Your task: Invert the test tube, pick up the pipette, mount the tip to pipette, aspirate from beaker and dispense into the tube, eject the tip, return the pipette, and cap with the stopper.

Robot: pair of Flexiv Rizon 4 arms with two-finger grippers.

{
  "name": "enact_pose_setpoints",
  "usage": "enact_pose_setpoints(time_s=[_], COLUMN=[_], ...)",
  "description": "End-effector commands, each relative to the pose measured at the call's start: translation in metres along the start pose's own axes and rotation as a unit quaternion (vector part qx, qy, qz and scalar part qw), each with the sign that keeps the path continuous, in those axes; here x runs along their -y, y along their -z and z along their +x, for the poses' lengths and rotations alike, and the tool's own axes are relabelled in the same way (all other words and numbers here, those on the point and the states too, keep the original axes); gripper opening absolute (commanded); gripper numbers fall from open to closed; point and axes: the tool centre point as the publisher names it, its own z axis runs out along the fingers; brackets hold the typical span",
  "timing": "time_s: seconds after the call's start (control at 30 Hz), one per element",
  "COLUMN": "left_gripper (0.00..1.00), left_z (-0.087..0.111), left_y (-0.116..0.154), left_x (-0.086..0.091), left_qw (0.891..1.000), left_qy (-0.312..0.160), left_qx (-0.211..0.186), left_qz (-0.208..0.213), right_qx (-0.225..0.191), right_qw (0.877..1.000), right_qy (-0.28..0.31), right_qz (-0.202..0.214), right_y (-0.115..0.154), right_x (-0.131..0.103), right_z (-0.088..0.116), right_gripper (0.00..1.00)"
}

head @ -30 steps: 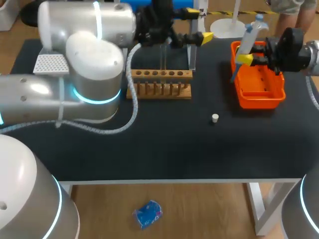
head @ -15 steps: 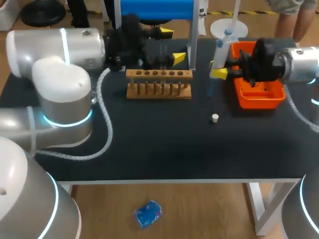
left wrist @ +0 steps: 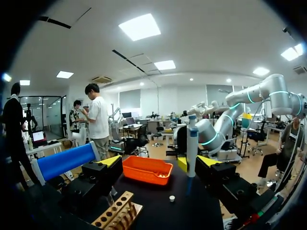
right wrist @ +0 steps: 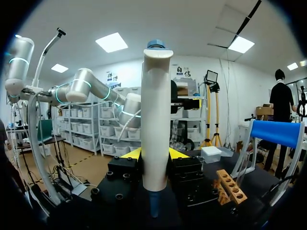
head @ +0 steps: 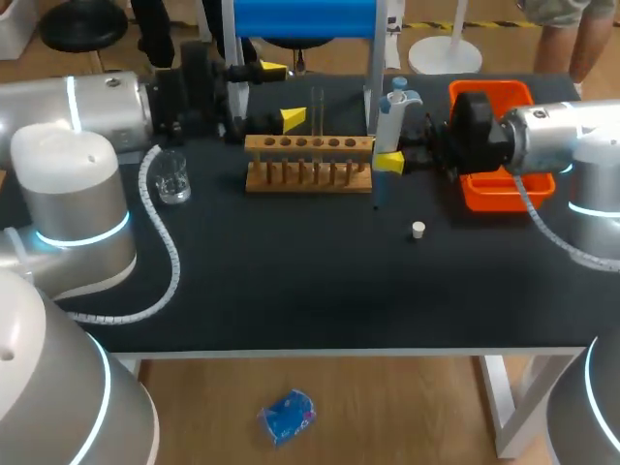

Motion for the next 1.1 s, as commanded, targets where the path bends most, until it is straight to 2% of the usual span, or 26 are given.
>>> enact_pose_setpoints(time_s=[0.03,0.4,0.63,0.77,1.1], left_gripper=[1.00,1.00,1.00,1.00,1.00], left_z=[0.004,0.004,0.002,0.001,-0.001], left_y=[0.004,0.004,0.001,-0.002,-0.015], left_x=[-0.002,-0.002,-0.010,-0.013,-0.015], left_qw=[1.000,1.000,1.000,1.000,0.999], left_qy=[-0.001,-0.001,-0.011,-0.011,0.000], left_qx=[0.003,0.003,-0.023,-0.024,-0.042], left_qz=[0.015,0.015,0.010,0.008,0.029], right_qx=[-0.005,-0.004,-0.020,-0.034,-0.057], right_qw=[1.000,1.000,1.000,0.999,0.998], right_qy=[0.000,0.000,0.003,0.000,0.001], right_qz=[0.000,0.005,0.000,0.000,0.001], right_y=[0.000,-0.001,-0.028,-0.043,-0.069], right_x=[0.001,0.002,0.007,0.009,0.012], right_z=[-0.004,-0.005,-0.014,-0.020,-0.033], right_gripper=[0.00,0.00,0.00,0.00,0.00])
